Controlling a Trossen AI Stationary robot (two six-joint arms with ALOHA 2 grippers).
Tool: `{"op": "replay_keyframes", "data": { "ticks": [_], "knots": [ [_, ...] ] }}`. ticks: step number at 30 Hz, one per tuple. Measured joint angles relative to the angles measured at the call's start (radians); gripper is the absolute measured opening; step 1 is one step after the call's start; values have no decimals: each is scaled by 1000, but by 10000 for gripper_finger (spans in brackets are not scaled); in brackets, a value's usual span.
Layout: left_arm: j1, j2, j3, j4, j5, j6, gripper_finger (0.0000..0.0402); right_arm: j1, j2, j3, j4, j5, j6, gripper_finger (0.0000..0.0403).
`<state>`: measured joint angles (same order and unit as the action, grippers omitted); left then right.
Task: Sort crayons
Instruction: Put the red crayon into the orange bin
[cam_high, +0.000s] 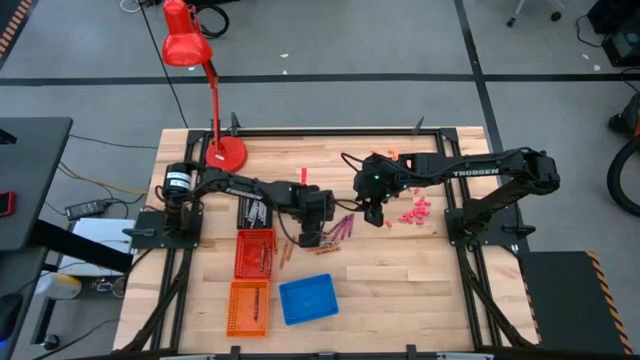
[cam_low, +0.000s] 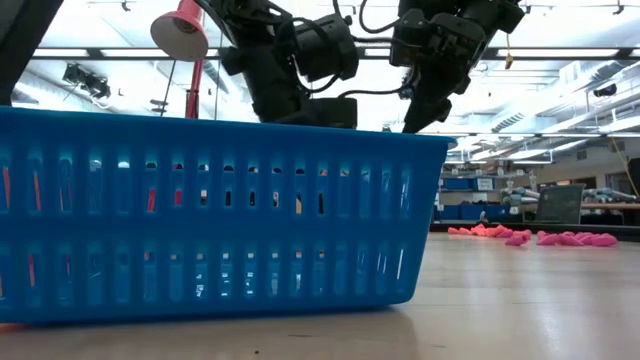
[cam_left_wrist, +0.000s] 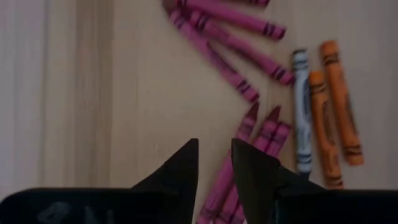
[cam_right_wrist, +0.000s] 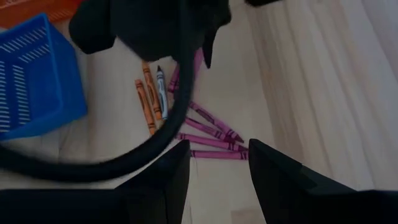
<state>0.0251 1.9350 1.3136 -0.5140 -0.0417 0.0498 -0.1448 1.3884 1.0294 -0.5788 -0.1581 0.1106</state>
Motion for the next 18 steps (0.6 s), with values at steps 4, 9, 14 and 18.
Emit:
{"op": "replay_keyframes", "data": {
  "ticks": [4,9,14,18],
  "knots": [
    [-1,0,1,10,1,39,105,0,0,0,3,1,0,167],
    [-1,10,1,20,1,50,105,0,0,0,1,0,3,167],
    [-1,10,1,39,15,77,105,0,0,0,3,0,3,167],
    [4,10,1,71,29,52,105,0,0,0,4,0,6,167]
  ]
}}
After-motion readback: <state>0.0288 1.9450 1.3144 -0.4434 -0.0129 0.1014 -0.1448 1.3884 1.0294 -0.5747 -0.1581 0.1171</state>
